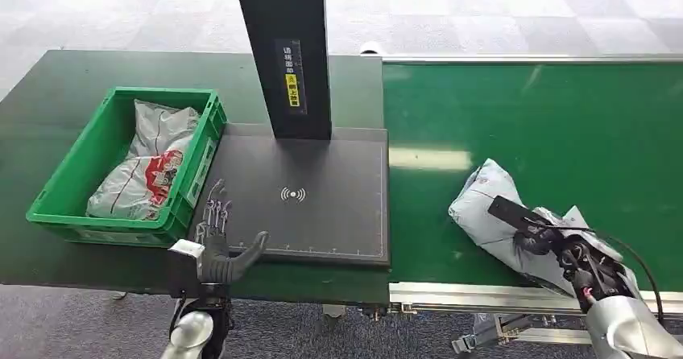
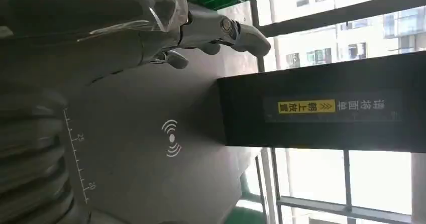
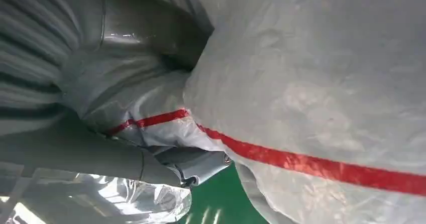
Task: Moved the parcel from conveyor to table for the left to box.
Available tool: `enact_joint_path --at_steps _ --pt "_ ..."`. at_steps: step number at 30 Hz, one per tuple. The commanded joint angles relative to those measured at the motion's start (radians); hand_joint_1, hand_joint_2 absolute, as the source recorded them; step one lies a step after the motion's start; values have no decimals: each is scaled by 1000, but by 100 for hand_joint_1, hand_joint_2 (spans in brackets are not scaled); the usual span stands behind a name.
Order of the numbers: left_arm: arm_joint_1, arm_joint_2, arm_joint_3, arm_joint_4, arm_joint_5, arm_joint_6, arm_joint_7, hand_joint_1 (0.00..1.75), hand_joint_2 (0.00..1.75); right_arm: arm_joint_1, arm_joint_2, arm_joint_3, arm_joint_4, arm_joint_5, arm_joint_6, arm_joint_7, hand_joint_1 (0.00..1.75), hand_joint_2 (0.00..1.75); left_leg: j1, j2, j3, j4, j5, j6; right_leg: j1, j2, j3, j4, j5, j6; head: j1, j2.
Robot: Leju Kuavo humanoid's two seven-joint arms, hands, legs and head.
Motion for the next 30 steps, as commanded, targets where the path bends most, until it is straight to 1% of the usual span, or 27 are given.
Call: enact_joint_path --at_steps 1,2,3,4,5,6,7,8,10,12,13,14,15,26,27,28,29,30 --pt "68 54 8 -82 34 22 -13 0 175 -62 126 17 -7 -54 -209 -150 175 175 0 10 0 -1 -1 -1 0 10 -3 0 2 -1 1 0" --pt "70 52 9 -86 34 22 -13 0 175 -50 126 9 -30 -71 -230 -199 175 175 0 13 0 -1 -2 -1 0 12 -4 1 2 -2 -2 0" --pt "74 48 9 -87 33 21 -12 0 175 -35 128 -1 -60 -97 -266 -282 175 175 0 12 0 -2 -1 -1 0 11 -4 0 2 -2 -1 0" --pt "75 41 6 -87 32 15 -19 0 175 -11 124 -4 -92 -118 -312 -356 175 175 1 10 1 -1 -1 -1 1 9 -4 -1 1 -2 -1 0" --pt "76 37 2 -84 29 15 -21 0 175 -1 122 -3 -110 -125 -319 -366 175 175 1 6 2 -2 0 -1 1 5 -2 -2 0 -2 0 0" --pt "79 31 -2 -86 26 10 -29 0 175 36 124 -22 -175 -164 -364 -438 175 175 1 0 0 -1 0 0 1 -1 -3 -1 -1 -1 0 0" --pt "74 30 -9 -76 20 4 -34 0 175 75 122 -30 -241 -193 -381 -469 175 175 1 -1 0 -1 0 0 1 -1 -2 -1 -1 -1 0 0" --pt "71 29 -10 -73 19 3 -34 0 175 82 121 -29 -253 -196 -381 -468 175 175 1 -3 -3 -1 1 0 1 -2 -4 -1 -1 -1 0 0" --pt "70 28 -10 -72 19 3 -34 0 175 85 120 -29 -259 -197 -381 -467 175 175 1 -3 -2 -1 0 0 1 -2 -3 -1 -1 -1 0 0" --pt "47 31 -15 -48 16 -6 -43 0 175 141 120 -41 -378 -240 -441 -514 175 175 1 -2 1 -3 -1 1 1 -2 1 -3 -1 0 0 0" --pt "31 30 -17 -36 19 -11 -50 0 175 170 125 -42 -453 -258 -473 -538 175 175 1 -5 -3 -1 1 0 1 -4 -3 -1 -1 0 0 0" --pt "14 29 -22 -18 22 -16 -53 0 175 202 126 -35 -530 -258 -518 -547 175 175 1 -4 -2 -1 0 0 1 -3 -3 -1 -2 0 0 0" --pt "0 26 -25 -5 22 -18 -53 0 175 225 127 -25 -581 -259 -518 -524 175 175 1 -5 -4 0 1 0 1 -4 -5 0 -1 0 0 0" --pt "1 26 -26 -5 22 -18 -53 0 175 225 125 -26 -581 -259 -518 -524 175 175 0 -4 -4 0 1 0 0 -3 -5 -1 -1 0 0 0" --pt "1 26 -26 -5 22 -18 -53 0 175 225 125 -26 -581 -259 -518 -524 175 175 1 -3 -1 -2 0 1 1 -2 -2 -3 -1 0 0 0" --pt "1 26 -26 -5 22 -18 -53 0 175 225 125 -26 -581 -259 -518 -524 175 175 0 -4 -4 -1 1 0 0 -3 -5 0 -1 0 0 0" --pt "1 26 -26 -5 22 -18 -53 0 175 225 125 -26 -581 -259 -518 -524 175 175 0 -4 -2 -1 0 1 0 -3 -3 -1 -2 0 0 0" --pt "-6 27 -31 -1 24 -20 -54 0 175 236 129 -14 -616 -265 -577 -576 175 175 0 -4 -3 -1 0 0 0 -3 -4 -1 -2 0 0 0"
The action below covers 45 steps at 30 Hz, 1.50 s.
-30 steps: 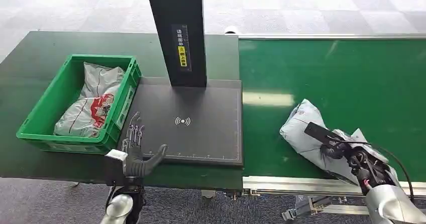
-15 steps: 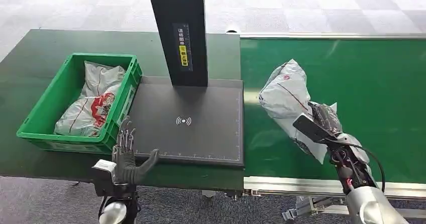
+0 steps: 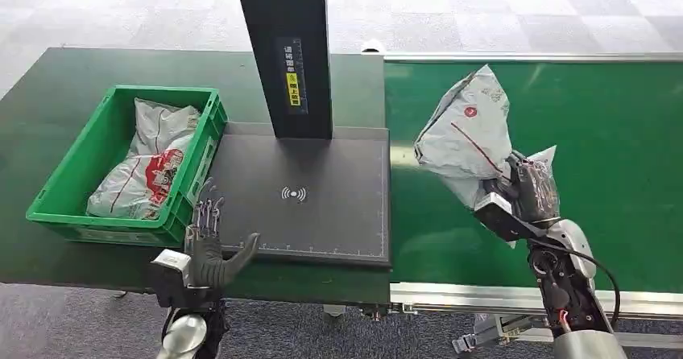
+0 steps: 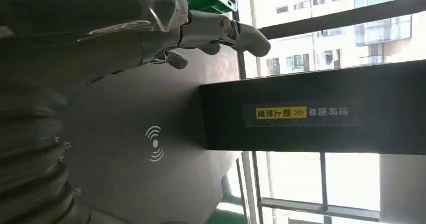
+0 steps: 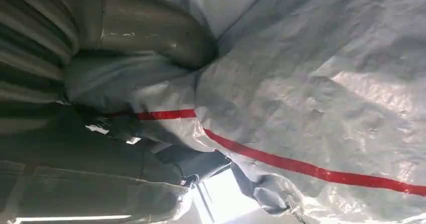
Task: Moved the parcel from conveyor to table for the left to box.
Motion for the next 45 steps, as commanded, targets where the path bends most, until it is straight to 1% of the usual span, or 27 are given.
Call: enact_joint_path --at_steps 1,2,3,4,6,8,9,10,12,13,14,15,17,20,21,25,27,28,31,32,36,39,41,42,43,44,45 --pt "-45 6 -25 75 10 -1 -8 0 175 2 -6 82 -104 107 -120 -77 175 175 0 1 1 -1 0 0 0 1 1 -1 0 0 0 0" --pt "-65 -1 -30 98 20 7 -17 0 175 -11 3 153 -121 175 -119 -50 175 175 0 0 1 -1 0 0 0 1 1 0 0 0 0 0" --pt "-83 -4 -34 117 34 15 -26 0 175 -45 4 245 -117 248 -95 4 175 175 0 2 2 0 -1 0 0 2 1 0 0 -1 0 0" --pt "-91 -5 -38 125 43 20 -32 0 175 -83 8 306 -88 292 -94 37 175 175 -1 2 0 0 0 0 -1 2 -1 0 1 0 0 0" --pt "-103 -6 -42 132 59 31 -40 0 175 -204 16 459 47 346 -74 60 175 175 -1 8 0 0 -1 0 -1 8 -2 1 1 -1 0 0" --pt "-108 -5 -43 129 66 46 -42 0 175 -309 43 570 188 372 -81 51 175 175 -1 11 1 0 -1 0 -1 9 -1 1 2 -1 0 0" --pt "-110 -3 -42 122 71 59 -42 0 175 -363 71 619 262 371 -75 44 175 175 -1 17 1 0 -1 0 -1 15 -3 1 3 -1 0 0" --pt "-109 3 -49 109 74 50 -42 0 175 -386 86 638 294 377 -88 40 175 175 -1 13 1 0 -1 0 -1 12 -2 1 2 -1 0 0" --pt "-110 17 -72 92 64 57 -42 0 175 -454 163 682 425 380 -102 48 175 175 0 18 3 0 -1 -1 0 16 -2 1 4 -2 -1 0" --pt "-109 19 -75 93 60 63 -42 0 175 -466 176 694 446 390 -103 58 175 175 0 12 3 -1 0 -1 0 11 -1 1 3 -2 0 0" --pt "-109 19 -75 93 60 63 -42 0 175 -466 176 694 446 390 -103 58 175 175 1 15 4 0 0 -1 1 13 -1 1 3 -2 0 0" --pt "-107 17 -79 91 58 66 -42 0 175 -474 193 700 462 392 -105 66 175 175 1 12 3 -1 0 -1 1 10 0 1 2 -2 0 0" --pt "-107 17 -79 91 58 66 -42 0 175 -474 193 700 462 392 -105 66 175 175 1 10 4 -1 0 0 1 9 1 0 2 -2 0 0" --pt "-128 13 -94 116 63 69 -42 0 175 -496 216 747 514 412 -81 75 175 175 0 8 2 0 1 -1 0 6 0 1 1 -1 0 0" --pt "-147 2 -99 137 65 64 -42 0 175 -498 243 790 543 446 -51 89 175 175 0 8 3 0 0 0 1 6 1 1 1 -2 0 0" --pt "-153 -1 -104 143 68 64 -42 0 175 -496 264 808 559 457 -56 107 175 175 1 7 2 -1 1 -1 1 6 0 0 1 -2 0 0" --pt "-154 -1 -108 143 75 61 -42 0 175 -509 279 860 579 511 -84 144 175 175 1 8 4 -2 1 -1 1 7 2 0 2 -2 0 0" --pt "-157 -2 -112 146 79 53 -42 0 175 -509 290 864 584 512 -80 148 175 175 0 6 1 0 1 -1 0 5 -1 1 1 -2 0 0" --pt "-170 -8 -142 163 71 35 -42 0 175 -490 320 851 619 493 -70 172 175 175 1 6 1 -1 1 -1 1 5 0 0 1 -2 0 0" --pt "-175 -12 -150 163 70 29 -42 0 175 -481 322 850 624 492 -87 181 175 175 1 6 4 -1 0 -1 1 5 2 -1 1 -2 0 0" --pt "-187 -21 -157 170 71 28 -42 0 175 -470 327 851 639 494 -116 192 175 175 1 4 3 -1 1 0 1 3 1 -1 1 -1 0 0" --pt "-199 -20 -172 184 81 11 -42 0 175 -456 350 819 651 466 -168 216 175 175 1 5 3 -1 0 0 1 4 2 -1 1 -2 0 0" --pt "-203 -21 -175 192 80 10 -42 0 175 -454 357 817 654 465 -170 226 175 175 1 5 2 -1 1 -1 1 4 0 0 1 -2 0 0" --pt "-203 -21 -175 192 80 10 -42 0 175 -454 357 817 654 465 -170 226 175 175 1 5 5 -2 1 -1 1 4 3 -2 1 -2 0 0" --pt "-210 -27 -181 207 83 4 -42 0 175 -455 372 809 661 460 -163 247 175 175 1 5 2 -1 1 -1 1 4 1 0 1 -2 0 0" --pt "-213 -30 -182 214 86 2 -42 0 175 -457 376 809 664 462 -159 259 51 175 1 6 3 -1 1 -1 1 5 1 -1 1 -2 0 0" --pt "-222 -35 -192 229 85 -6 -42 0 175 -460 383 788 669 446 -149 292 3 175 1 6 3 -1 1 -1 1 4 1 0 1 -2 0 0"
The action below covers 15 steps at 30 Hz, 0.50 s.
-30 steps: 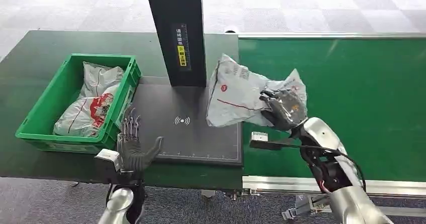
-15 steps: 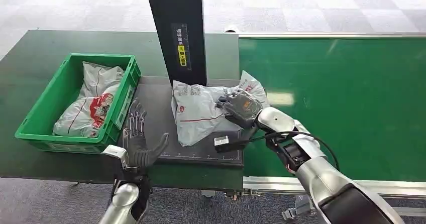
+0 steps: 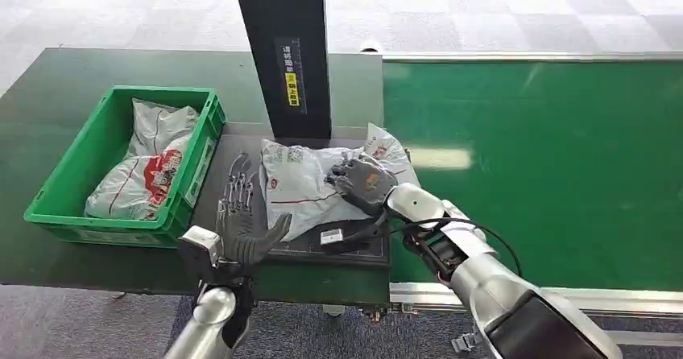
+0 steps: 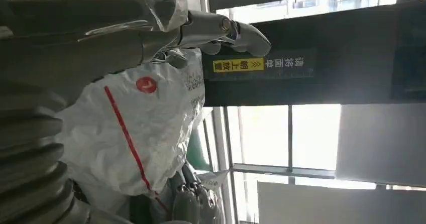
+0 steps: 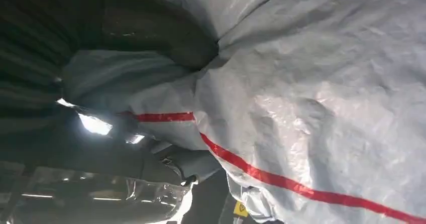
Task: Moved the parcel from conveyor to table for the left to box.
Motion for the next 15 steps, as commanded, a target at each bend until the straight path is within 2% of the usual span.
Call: enact_joint_path --at_steps 1,11,15 --pt "-66 -9 -54 126 7 -22 2 0 175 -32 68 -30 102 -39 24 81 0 175 0 0 1 -1 0 0 0 0 1 0 0 0 0 0" --pt "-77 -14 -68 139 5 -32 2 0 175 -33 60 -47 107 -50 52 98 0 175 0 -1 2 -1 0 0 0 -1 2 -1 -1 0 0 0" --pt "-89 -22 -65 147 6 -17 2 0 175 -21 38 -93 94 -73 -45 94 0 175 0 -3 1 0 1 0 0 -2 1 0 0 0 0 0"
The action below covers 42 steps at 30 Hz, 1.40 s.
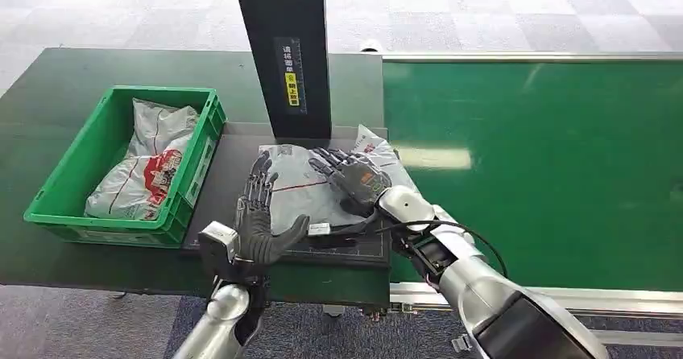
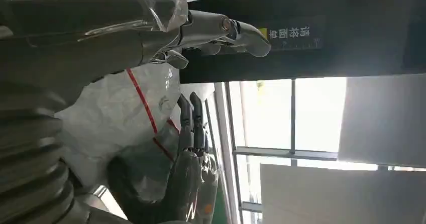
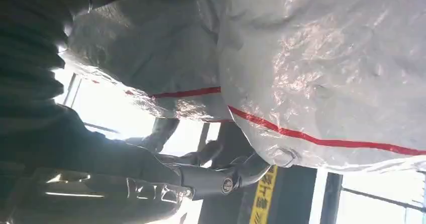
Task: Moved the parcel from conveyor to table for the left to box.
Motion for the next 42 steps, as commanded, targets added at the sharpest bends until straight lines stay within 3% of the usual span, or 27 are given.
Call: enact_joint_path --at_steps 1,4,6,7,8,9,21,22,24,26,28,30,37,39,42 --pt "-53 2 -25 82 1 4 2 0 175 -20 -11 -84 47 -35 -102 -8 0 175 0 -2 1 0 1 0 0 -2 1 0 0 0 0 0" --pt "-57 -2 -25 82 1 -1 2 0 175 -13 -18 -130 35 -73 -166 -47 0 175 0 -2 1 -1 0 0 0 -2 2 -1 0 0 0 0" --pt "-55 -4 -29 85 -10 0 2 0 175 18 -11 -282 -3 -227 -286 -179 0 175 0 -2 1 0 0 0 0 -2 2 -1 0 0 0 0" --pt "-52 -6 -27 83 -11 2 2 0 175 28 -3 -348 -17 -303 -281 -242 0 175 0 -2 2 -1 0 0 0 -2 3 -1 0 0 0 0" --pt "-50 -10 -20 86 -11 6 2 0 175 49 14 -474 -60 -458 -258 -369 0 175 0 -2 2 -1 0 0 0 -2 2 -1 0 0 0 0" --pt "-56 -11 -19 93 -11 8 2 0 175 56 22 -526 -84 -524 -223 -402 0 175 0 -1 2 -1 0 0 0 -1 3 -1 0 0 0 0" --pt "-78 -17 18 119 -7 23 2 0 175 77 -1 -553 -167 -534 -248 -377 0 175 0 0 2 -1 0 0 0 0 2 -1 0 0 0 0" --pt "-75 -17 25 115 -8 20 2 0 175 88 -8 -566 -185 -552 -231 -383 0 175 0 -1 1 -1 0 0 0 -1 2 -1 0 0 0 0" --pt "-67 -16 35 105 -13 19 2 0 175 127 -14 -650 -254 -691 -90 -419 0 175 0 -2 3 -1 0 0 0 -2 3 -2 0 0 0 0" --pt "-54 -11 43 96 -26 36 2 0 175 195 -6 -780 -365 -890 33 -427 0 175 0 -2 2 -1 0 0 0 -2 3 -2 0 0 0 0" --pt "-40 0 63 79 -50 79 2 0 175 261 -13 -842 -440 -1077 245 -349 0 175 0 -2 2 -1 0 0 0 -2 2 -1 0 0 0 0" --pt "-22 21 97 57 -41 84 2 0 175 348 -51 -856 -505 -1192 367 -291 0 175 1 -3 3 -2 0 0 1 -4 5 -3 0 0 0 0" --pt "3 64 109 12 -196 141 54 0 175 601 -193 -801 -755 -1206 407 -203 0 175 0 -8 4 -3 0 0 0 -7 7 -4 -2 0 0 0" --pt "-10 75 118 19 -300 148 146 0 175 720 -203 -831 -852 -1268 467 -152 0 175 1 -8 4 -3 -1 0 1 -8 7 -4 -2 0 0 0" --pt "-27 78 93 31 -486 219 193 0 175 811 -192 -833 -903 -1241 434 -174 0 175 1 -12 7 -5 -1 0 1 -11 11 -6 -3 0 1 0"
